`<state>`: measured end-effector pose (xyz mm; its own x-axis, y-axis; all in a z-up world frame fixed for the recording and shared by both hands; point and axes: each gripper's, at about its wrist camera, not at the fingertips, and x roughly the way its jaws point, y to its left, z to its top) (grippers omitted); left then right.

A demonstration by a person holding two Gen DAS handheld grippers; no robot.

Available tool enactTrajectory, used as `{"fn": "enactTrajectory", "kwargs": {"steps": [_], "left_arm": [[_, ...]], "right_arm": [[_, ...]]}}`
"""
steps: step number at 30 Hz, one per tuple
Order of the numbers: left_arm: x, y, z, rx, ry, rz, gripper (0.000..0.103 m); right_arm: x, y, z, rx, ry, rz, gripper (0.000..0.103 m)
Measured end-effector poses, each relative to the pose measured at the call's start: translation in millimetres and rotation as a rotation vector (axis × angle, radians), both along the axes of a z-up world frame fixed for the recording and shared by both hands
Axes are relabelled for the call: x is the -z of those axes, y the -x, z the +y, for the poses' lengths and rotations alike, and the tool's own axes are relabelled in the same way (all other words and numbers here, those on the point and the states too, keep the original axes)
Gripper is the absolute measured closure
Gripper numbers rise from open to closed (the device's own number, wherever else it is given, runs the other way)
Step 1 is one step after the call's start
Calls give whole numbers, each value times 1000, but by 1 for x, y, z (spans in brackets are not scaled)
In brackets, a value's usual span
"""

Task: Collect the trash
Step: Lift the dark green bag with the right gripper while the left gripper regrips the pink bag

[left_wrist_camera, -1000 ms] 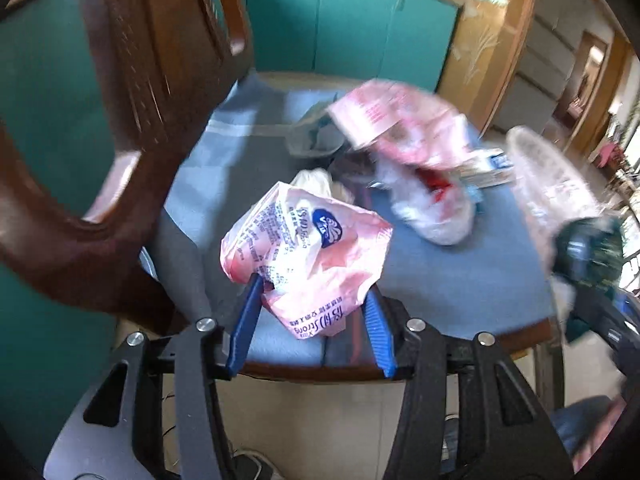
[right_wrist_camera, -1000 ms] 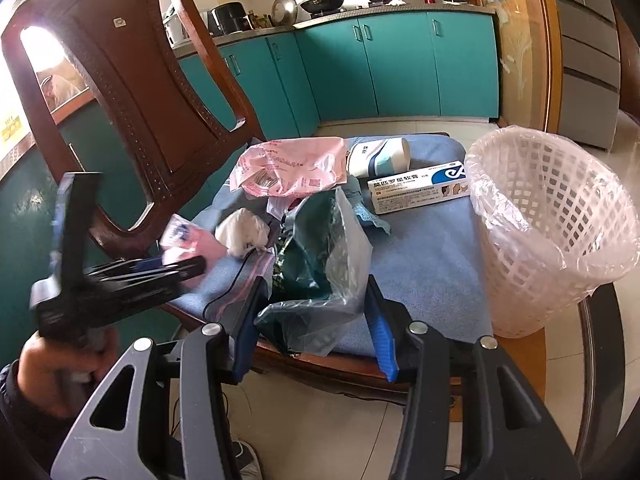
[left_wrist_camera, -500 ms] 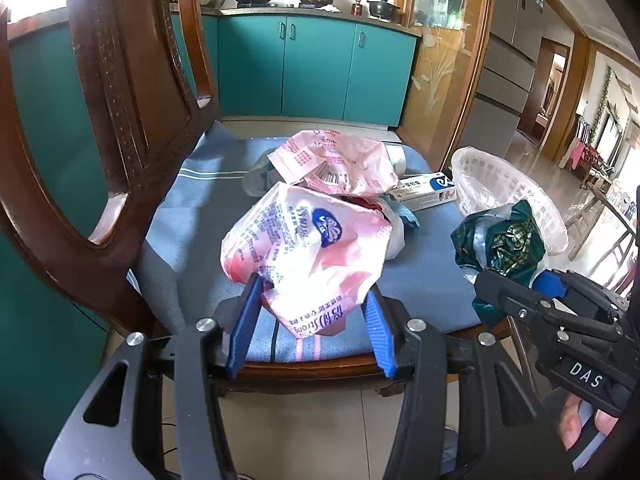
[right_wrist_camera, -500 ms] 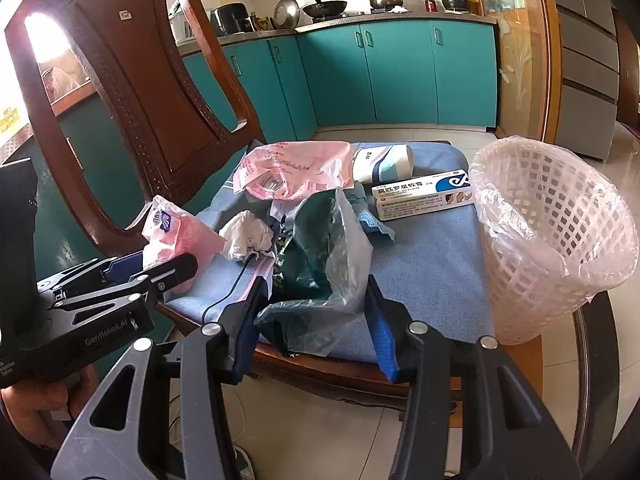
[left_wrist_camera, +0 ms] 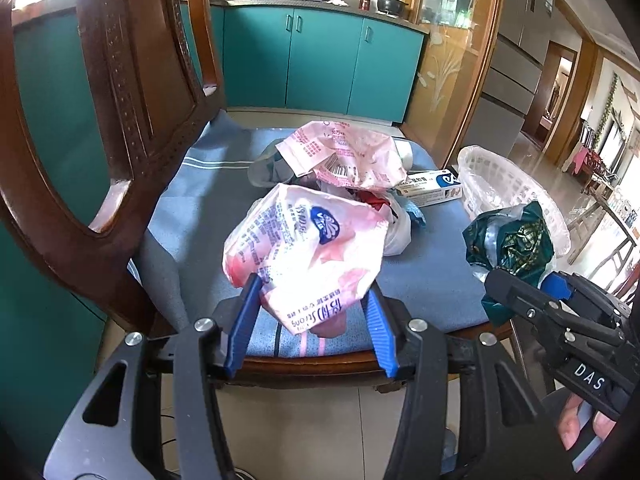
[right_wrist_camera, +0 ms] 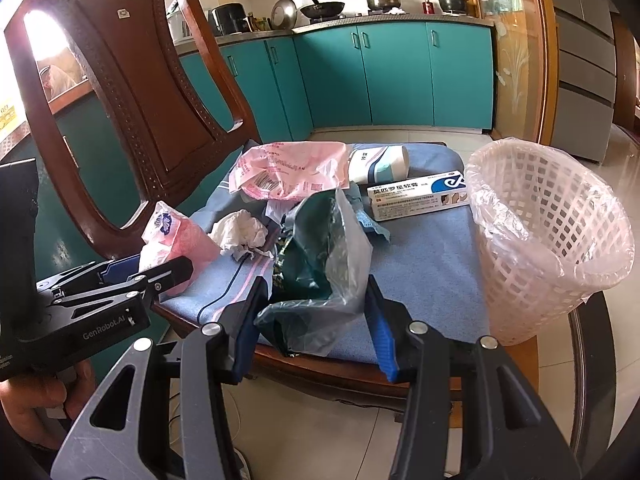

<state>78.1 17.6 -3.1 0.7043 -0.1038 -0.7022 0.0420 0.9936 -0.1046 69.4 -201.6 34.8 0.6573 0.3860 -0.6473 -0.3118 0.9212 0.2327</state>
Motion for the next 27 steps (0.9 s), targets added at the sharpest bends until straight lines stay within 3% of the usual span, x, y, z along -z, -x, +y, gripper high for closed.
{"fn": "enactTrajectory", "kwargs": {"steps": [24, 27], "left_arm": [[6, -4, -2, 1, -10, 20, 51], [11, -6, -5, 22, -10, 49, 42]], "right_arm": [[3, -1, -1, 4, 7, 9, 55], [3, -1, -2, 5, 5, 7, 55]]}}
